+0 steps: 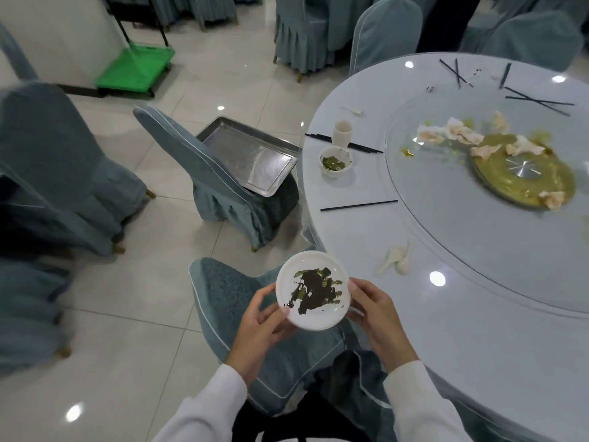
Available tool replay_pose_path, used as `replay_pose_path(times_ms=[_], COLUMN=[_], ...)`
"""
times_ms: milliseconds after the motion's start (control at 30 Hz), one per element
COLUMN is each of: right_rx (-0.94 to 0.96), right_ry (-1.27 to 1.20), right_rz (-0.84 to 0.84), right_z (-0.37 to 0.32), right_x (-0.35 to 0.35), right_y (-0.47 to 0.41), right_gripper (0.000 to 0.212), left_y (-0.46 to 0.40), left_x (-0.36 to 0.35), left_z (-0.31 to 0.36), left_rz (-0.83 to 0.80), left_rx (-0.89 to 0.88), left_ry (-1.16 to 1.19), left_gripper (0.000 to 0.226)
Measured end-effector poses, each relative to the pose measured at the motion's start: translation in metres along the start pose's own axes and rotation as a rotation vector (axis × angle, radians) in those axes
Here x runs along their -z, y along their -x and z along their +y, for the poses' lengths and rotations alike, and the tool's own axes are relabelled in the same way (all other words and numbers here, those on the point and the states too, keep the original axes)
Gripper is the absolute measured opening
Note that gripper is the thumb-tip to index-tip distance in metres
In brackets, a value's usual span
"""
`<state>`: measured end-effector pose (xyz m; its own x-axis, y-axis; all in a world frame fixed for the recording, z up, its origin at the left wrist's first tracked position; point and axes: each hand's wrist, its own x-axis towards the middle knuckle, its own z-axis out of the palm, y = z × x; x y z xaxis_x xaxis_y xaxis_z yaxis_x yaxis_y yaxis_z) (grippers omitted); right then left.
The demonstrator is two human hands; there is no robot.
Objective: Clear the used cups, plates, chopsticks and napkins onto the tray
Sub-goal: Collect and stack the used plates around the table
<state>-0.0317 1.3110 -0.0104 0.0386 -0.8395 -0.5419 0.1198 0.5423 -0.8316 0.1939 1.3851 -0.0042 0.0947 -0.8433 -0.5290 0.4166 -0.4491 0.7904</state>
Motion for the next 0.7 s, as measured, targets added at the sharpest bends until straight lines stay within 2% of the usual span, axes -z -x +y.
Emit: replay_pose_path(times_ms=[167,300,500,700], right_rx=[0.040,0.064,0.113,0.124], right_ry=[0.040,0.042,-0.056,-0.028], right_rz=[-0.010,0.064,0.169,0.161], right_z=[-0.004,-0.006,0.011,0.023], right_x=[-0.040,-0.093,-0.179,-0.264], right_y=[-0.010,-0.006,0.018,0.025], right_gripper=[0.014,0.014,0.026,0.022], left_y=[-0.014,-0.032,-0.051,-0.054], left_x=[0.034,0.078,0.158,0.240], left_z=[0.023,0.058,0.106,0.134], left_rz=[0.005,-0.063,-0.168,-0.174], left_rx=[-0.004,-0.004,0.024,0.038], left_ry=[-0.004,-0.041,-0.056,-0.049], left_gripper=[0.042,0.039,0.038,0.018])
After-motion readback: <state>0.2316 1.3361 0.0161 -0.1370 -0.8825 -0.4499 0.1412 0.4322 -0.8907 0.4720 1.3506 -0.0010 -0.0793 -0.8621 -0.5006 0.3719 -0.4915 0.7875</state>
